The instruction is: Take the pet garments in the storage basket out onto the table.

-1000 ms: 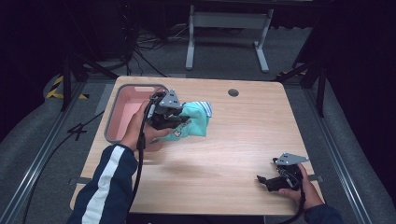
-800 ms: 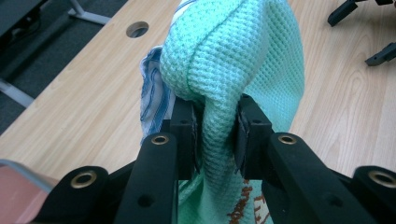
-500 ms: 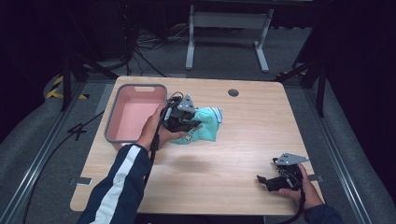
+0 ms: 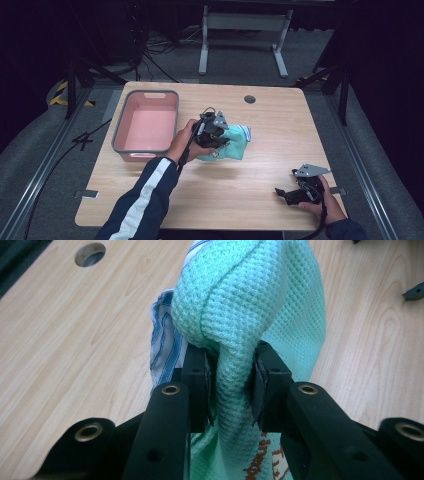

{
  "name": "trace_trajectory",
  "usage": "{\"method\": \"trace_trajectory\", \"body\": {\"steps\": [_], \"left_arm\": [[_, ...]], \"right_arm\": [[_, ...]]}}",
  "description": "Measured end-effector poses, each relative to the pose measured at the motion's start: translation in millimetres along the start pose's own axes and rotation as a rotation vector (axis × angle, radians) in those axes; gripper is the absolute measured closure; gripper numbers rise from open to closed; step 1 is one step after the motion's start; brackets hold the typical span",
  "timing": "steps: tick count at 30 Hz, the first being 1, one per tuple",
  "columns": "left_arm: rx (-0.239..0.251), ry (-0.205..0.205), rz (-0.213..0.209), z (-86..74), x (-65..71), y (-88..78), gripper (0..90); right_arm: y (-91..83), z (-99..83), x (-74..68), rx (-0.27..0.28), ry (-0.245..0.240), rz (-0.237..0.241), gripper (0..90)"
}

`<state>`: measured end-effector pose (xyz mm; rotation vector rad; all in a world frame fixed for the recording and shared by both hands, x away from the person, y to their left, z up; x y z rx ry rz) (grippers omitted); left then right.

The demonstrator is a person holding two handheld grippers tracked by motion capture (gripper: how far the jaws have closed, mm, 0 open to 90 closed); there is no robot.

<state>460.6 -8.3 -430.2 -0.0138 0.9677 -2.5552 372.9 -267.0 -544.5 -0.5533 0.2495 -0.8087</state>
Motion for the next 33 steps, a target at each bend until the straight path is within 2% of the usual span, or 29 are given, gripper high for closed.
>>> {"method": "trace_trajectory", "body": {"steps": [12, 16, 23, 25, 30, 33], "left_arm": [[-0.062, -0.007, -0.018, -17.2, 4.9, 26.5, 71.9], [-0.079, -0.026, -0.028, -26.2, 7.6, 34.4, 70.4], [-0.08, -0.041, -0.02, -34.4, 8.6, 41.6, 67.2], [-0.078, -0.044, -0.026, -35.5, 9.1, 42.1, 65.0], [-0.091, -0.051, -0.012, -37.4, 9.5, 44.1, 50.3], [-0.084, -0.057, -0.012, -36.3, 10.4, 43.2, 47.3]], "right_arm": [[0.0, 0.0, 0.0, 0.0, 0.0, 0.0, 0.6], [0.0, 0.0, 0.0, 0.0, 0.0, 0.0, 0.6], [0.0, 0.0, 0.0, 0.0, 0.0, 0.0, 0.6], [0.0, 0.0, 0.0, 0.0, 0.0, 0.0, 0.6], [0.0, 0.0, 0.0, 0.0, 0.0, 0.0, 0.6], [0.0, 0.0, 0.0, 0.0, 0.0, 0.0, 0.6]]}}
Point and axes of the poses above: each handheld gripper's, and its own axes: y roughly forward along the jaws, z roughly out of its top, x roughly to its right, the point moved 8 cm from there along y, roughly forward along the jaws, and after that the axes turned 11 degrees about x, right-handed, at the moved point
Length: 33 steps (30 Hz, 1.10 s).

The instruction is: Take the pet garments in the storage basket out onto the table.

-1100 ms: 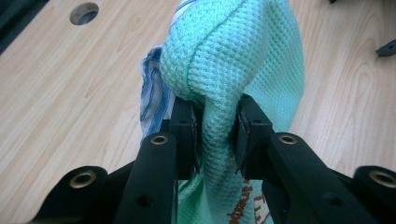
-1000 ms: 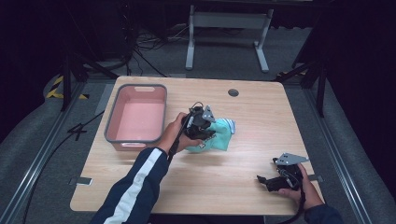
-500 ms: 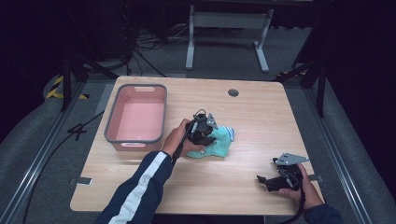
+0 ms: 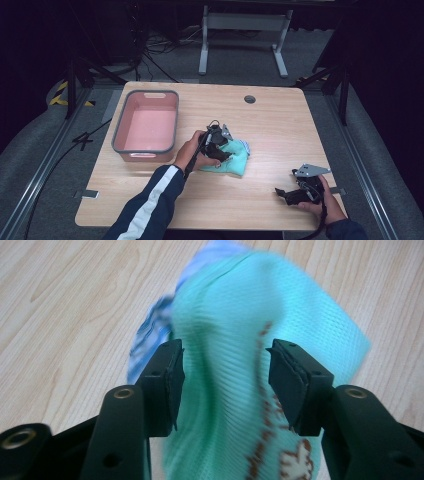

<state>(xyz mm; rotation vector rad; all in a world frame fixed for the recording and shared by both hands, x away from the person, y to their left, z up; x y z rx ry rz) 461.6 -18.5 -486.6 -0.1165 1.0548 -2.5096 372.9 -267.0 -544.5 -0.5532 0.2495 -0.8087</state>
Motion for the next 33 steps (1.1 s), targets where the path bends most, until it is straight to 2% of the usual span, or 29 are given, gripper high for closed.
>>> {"method": "trace_trajectory", "body": {"steps": [2, 5, 6, 13, 16, 25, 26, 31, 33], "left_arm": [[0.006, 0.0, 0.021, 1.7, -0.7, -1.9, 41.9], [0.005, 0.008, 0.021, 2.5, -0.1, -4.0, 38.2], [0.01, 0.013, 0.021, 3.3, 0.1, -4.9, 34.2], [0.05, 0.026, 0.025, 10.7, 4.9, -18.5, 28.4], [0.045, 0.045, 0.021, 11.3, 7.2, -23.4, 25.3], [0.034, 0.105, 0.046, 10.6, 14.2, -41.4, 23.3], [0.035, 0.099, 0.05, 10.1, 15.4, -42.6, 22.8], [0.022, 0.132, 0.056, 4.6, 18.1, -53.2, 22.5], [0.022, 0.126, 0.062, 3.2, 18.5, -55.1, 22.4]], "right_arm": [[0.0, 0.0, 0.0, 0.0, 0.0, 0.0, 0.6], [0.0, 0.0, 0.0, 0.0, 0.0, 0.0, 0.6], [0.0, 0.0, 0.0, 0.0, 0.0, 0.0, 0.6], [0.0, 0.0, 0.0, 0.0, 0.0, 0.0, 0.6], [0.0, 0.0, 0.0, 0.0, 0.0, 0.0, 0.6], [0.0, 0.0, 0.0, 0.0, 0.0, 0.0, 0.6], [0.0, 0.0, 0.0, 0.0, 0.0, 0.0, 0.6], [0.0, 0.0, 0.0, 0.0, 0.0, 0.0, 0.6], [0.0, 0.0, 0.0, 0.0, 0.0, 0.0, 0.6]]}}
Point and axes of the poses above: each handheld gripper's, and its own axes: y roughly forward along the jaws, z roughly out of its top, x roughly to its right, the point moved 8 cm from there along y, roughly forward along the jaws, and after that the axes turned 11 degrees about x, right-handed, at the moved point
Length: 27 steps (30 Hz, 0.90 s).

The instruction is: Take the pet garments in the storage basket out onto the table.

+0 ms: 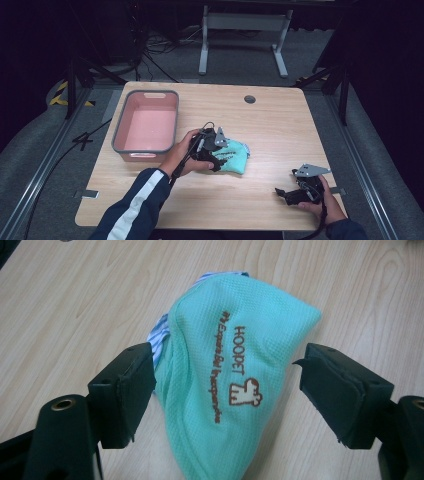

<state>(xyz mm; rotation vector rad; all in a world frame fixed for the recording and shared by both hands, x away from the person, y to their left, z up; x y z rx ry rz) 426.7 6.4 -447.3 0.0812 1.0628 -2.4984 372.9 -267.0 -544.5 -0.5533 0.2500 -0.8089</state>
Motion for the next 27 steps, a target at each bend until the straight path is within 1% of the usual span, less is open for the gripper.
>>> {"method": "trace_trajectory", "body": {"steps": [1, 3, 5, 7, 10, 11, 13, 14, 18, 20, 21, 23, 24, 26, 27], "left_arm": [[0.0, 0.003, -0.001, -2.2, 0.2, -3.9, 22.5], [0.001, 0.008, 0.005, -3.1, -0.2, -5.4, 22.4], [-0.003, 0.021, 0.014, -6.4, -0.8, -11.0, 22.4], [-0.007, 0.022, 0.023, -10.0, -0.4, -15.4, 22.4], [-0.01, 0.033, 0.025, -15.4, 0.2, -22.0, 22.3], [-0.01, 0.029, 0.032, -18.4, 0.7, -24.9, 22.1], [-0.019, 0.038, 0.032, -23.6, 0.9, -30.0, 22.0], [-0.019, 0.035, 0.034, -25.6, 1.8, -31.5, 21.7], [-0.028, 0.059, 0.05, -36.9, 4.4, -40.7, 20.5], [-0.029, 0.061, 0.06, -42.3, 5.8, -45.7, 20.0], [-0.036, 0.071, 0.066, -45.7, 6.1, -49.1, 19.9], [-0.032, 0.063, 0.067, -50.3, 8.0, -53.3, 19.9], [-0.037, 0.066, 0.067, -56.6, 10.1, -57.7, 19.9], [-0.048, 0.062, 0.071, -63.9, 12.2, -61.1, 19.3], [-0.048, 0.062, 0.071, -63.9, 12.2, -61.1, 18.9]], "right_arm": [[0.0, 0.0, 0.0, 0.0, 0.0, 0.0, 0.6], [0.0, 0.0, 0.0, 0.0, 0.0, 0.0, 0.6], [0.0, 0.0, 0.0, 0.0, 0.0, 0.0, 0.6], [0.0, 0.0, 0.0, 0.0, 0.0, 0.0, 0.6], [0.0, 0.0, 0.0, 0.0, 0.0, 0.0, 0.6], [0.0, 0.0, 0.0, 0.0, 0.0, 0.0, 0.6], [0.0, 0.0, 0.0, 0.0, 0.0, 0.0, 0.6], [0.0, 0.0, 0.1, 0.0, 0.0, 0.0, 0.6], [0.0, 0.0, 0.0, 0.0, 0.0, 0.0, 0.6], [0.0, 0.0, 0.0, 0.0, 0.0, 0.0, 0.6], [0.0, 0.0, 0.0, 0.0, 0.0, 0.0, 0.6], [0.0, 0.0, 0.0, 0.0, 0.0, 0.0, 0.6], [0.0, 0.0, 0.0, 0.0, 0.0, 0.0, 0.6], [0.0, 0.0, 0.0, 0.0, 0.0, 0.0, 0.6], [0.0, 0.0, 0.0, 0.0, 0.0, 0.0, 0.6]]}}
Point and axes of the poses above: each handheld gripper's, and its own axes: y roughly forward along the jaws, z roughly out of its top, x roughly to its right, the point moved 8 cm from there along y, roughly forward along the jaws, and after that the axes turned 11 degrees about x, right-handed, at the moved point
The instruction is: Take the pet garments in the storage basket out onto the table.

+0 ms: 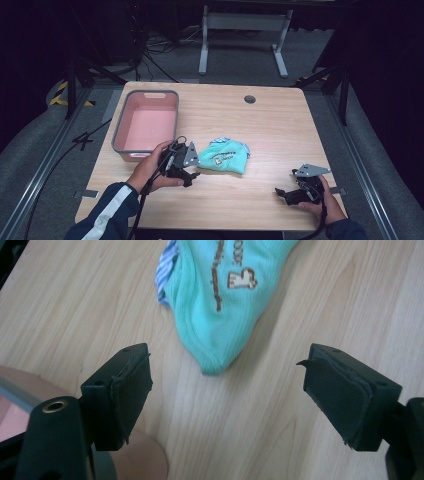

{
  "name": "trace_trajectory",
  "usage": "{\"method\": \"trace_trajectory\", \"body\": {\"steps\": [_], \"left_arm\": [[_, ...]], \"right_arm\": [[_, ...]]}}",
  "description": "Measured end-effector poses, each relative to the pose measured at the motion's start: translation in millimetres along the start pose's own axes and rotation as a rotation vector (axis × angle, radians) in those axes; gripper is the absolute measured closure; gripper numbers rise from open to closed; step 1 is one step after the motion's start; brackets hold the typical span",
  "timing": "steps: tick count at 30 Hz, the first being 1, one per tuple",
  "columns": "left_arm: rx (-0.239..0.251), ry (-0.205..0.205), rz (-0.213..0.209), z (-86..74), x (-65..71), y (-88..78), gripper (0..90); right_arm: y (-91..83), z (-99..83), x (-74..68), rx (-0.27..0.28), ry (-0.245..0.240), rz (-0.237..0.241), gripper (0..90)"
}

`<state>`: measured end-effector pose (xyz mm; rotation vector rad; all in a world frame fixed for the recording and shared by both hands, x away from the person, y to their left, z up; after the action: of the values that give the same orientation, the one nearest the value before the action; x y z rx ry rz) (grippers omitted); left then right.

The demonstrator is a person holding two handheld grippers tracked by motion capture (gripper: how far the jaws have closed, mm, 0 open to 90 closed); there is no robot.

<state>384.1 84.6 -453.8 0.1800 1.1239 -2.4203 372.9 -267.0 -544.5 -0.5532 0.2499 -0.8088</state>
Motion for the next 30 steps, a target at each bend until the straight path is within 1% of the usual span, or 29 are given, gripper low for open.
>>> {"method": "trace_trajectory", "body": {"steps": [1, 2, 3, 6, 7, 9, 10, 11, 12, 18, 23, 30], "left_arm": [[-0.002, 0.0, 0.002, -4.3, 0.7, -2.1, 18.9], [0.005, -0.01, 0.007, -8.3, 1.7, -3.8, 18.9], [0.003, -0.007, 0.007, -11.8, 1.9, -5.3, 18.9], [0.005, -0.024, 0.014, -22.4, 2.4, -8.0, 19.0], [-0.002, -0.023, 0.017, -26.0, 2.0, -9.0, 19.0], [-0.007, -0.036, 0.016, -33.9, 2.8, -10.5, 19.0], [-0.007, -0.036, 0.016, -33.9, 2.8, -10.5, 19.0], [-0.015, -0.038, 0.024, -41.8, 3.2, -12.4, 19.0], [-0.015, -0.038, 0.024, -41.8, 3.2, -12.4, 19.0], [-0.008, -0.074, 0.036, -61.0, 4.6, -18.6, 19.2], [-0.041, -0.092, 0.041, -84.0, 4.7, -23.0, 19.0], [-0.053, -0.137, 0.046, -109.1, 6.9, -29.4, 18.7]], "right_arm": [[0.0, 0.0, 0.0, 0.0, 0.0, 0.0, 0.6], [0.0, 0.0, 0.0, 0.0, 0.0, 0.0, 0.6], [-0.1, 0.0, 0.0, 0.0, 0.0, -0.001, 0.6], [-0.1, 0.0, 0.0, 0.0, 0.0, -0.001, 0.6], [-0.1, 0.0, 0.0, 0.0, 0.0, -0.001, 0.6], [-0.1, -0.1, 0.0, 0.0, 0.001, -0.002, 0.6], [-0.1, -0.1, 0.0, 0.0, 0.001, -0.002, 0.6], [-0.1, 0.0, 0.0, 0.0, 0.001, -0.002, 0.6], [-0.1, -0.1, 0.0, 0.0, 0.001, -0.002, 0.6], [-0.1, -0.1, 0.0, 0.0, 0.001, -0.002, 0.6], [-0.1, -0.1, 0.0, 0.0, 0.001, -0.002, 0.6], [-0.1, -0.1, 0.0, 0.0, 0.002, -0.002, 0.6]]}}
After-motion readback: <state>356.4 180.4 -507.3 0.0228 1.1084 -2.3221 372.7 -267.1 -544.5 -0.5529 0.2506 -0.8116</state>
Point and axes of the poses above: each handheld gripper's, and its own axes: y roughly forward along the jaws, z roughly out of its top, x roughly to its right, the point moved 8 cm from there along y, roughly forward along the jaws, and after that the axes turned 11 degrees about x, right-handed, at the moved point
